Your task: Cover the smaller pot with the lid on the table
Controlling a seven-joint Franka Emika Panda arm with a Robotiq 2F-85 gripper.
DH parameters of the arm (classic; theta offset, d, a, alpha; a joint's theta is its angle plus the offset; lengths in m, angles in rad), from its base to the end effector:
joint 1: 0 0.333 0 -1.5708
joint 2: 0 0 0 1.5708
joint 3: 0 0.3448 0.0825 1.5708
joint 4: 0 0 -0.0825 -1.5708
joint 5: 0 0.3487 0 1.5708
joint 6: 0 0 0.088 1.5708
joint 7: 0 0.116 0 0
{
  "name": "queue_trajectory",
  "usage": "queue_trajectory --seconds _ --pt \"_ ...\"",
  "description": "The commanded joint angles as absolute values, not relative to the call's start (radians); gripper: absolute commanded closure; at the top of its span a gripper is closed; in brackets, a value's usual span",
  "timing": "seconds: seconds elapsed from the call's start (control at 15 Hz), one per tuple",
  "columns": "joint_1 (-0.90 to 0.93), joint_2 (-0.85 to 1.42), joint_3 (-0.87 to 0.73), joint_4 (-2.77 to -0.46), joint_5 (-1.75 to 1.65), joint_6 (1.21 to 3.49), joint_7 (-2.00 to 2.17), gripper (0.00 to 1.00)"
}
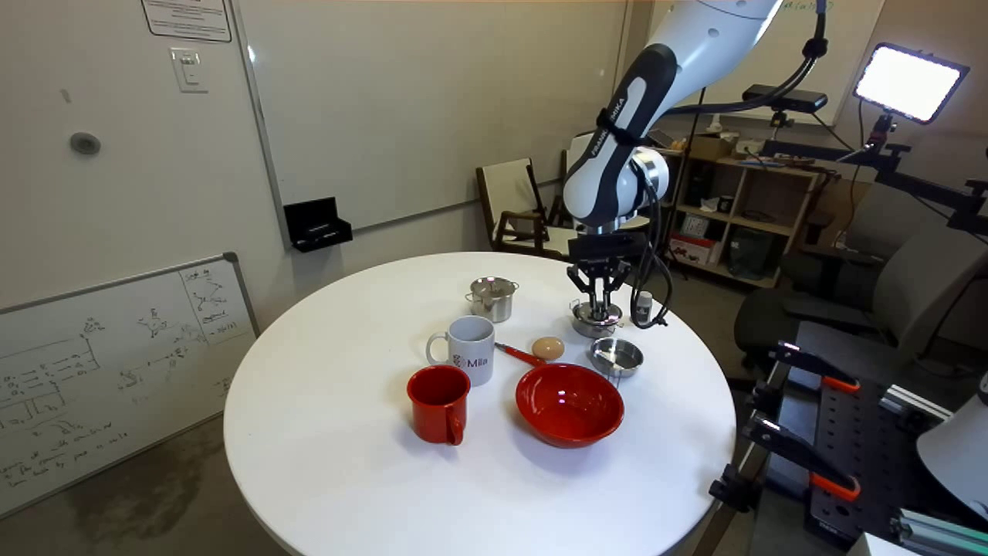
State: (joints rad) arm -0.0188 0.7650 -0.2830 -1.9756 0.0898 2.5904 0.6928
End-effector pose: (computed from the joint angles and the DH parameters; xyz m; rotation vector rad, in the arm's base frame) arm 0.5601 -0.1721 0.1239 2.5927 -1.4340 -0.1234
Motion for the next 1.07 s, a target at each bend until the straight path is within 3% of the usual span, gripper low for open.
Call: queue_trajectory --seconds 0.0,0.07,0.13,0.87,0.93,1.0 --pt "-0.022 0.784 -0.284 -1.956 0.107 2.601 0.7 0.95" --pt "-0.025 0.786 -0.282 -1.955 0.108 2.601 0.699 0.83" --pt "-0.026 0.788 -0.282 -1.953 0.109 2.6 0.698 0.95" --pt "-0.037 0.817 -0.284 -1.908 0.106 2.59 0.692 0.95" --pt "-0.038 0.818 -0.283 -1.906 0.107 2.589 0.692 0.91" --pt "-0.04 0.819 -0.282 -1.905 0.108 2.589 0.691 0.56"
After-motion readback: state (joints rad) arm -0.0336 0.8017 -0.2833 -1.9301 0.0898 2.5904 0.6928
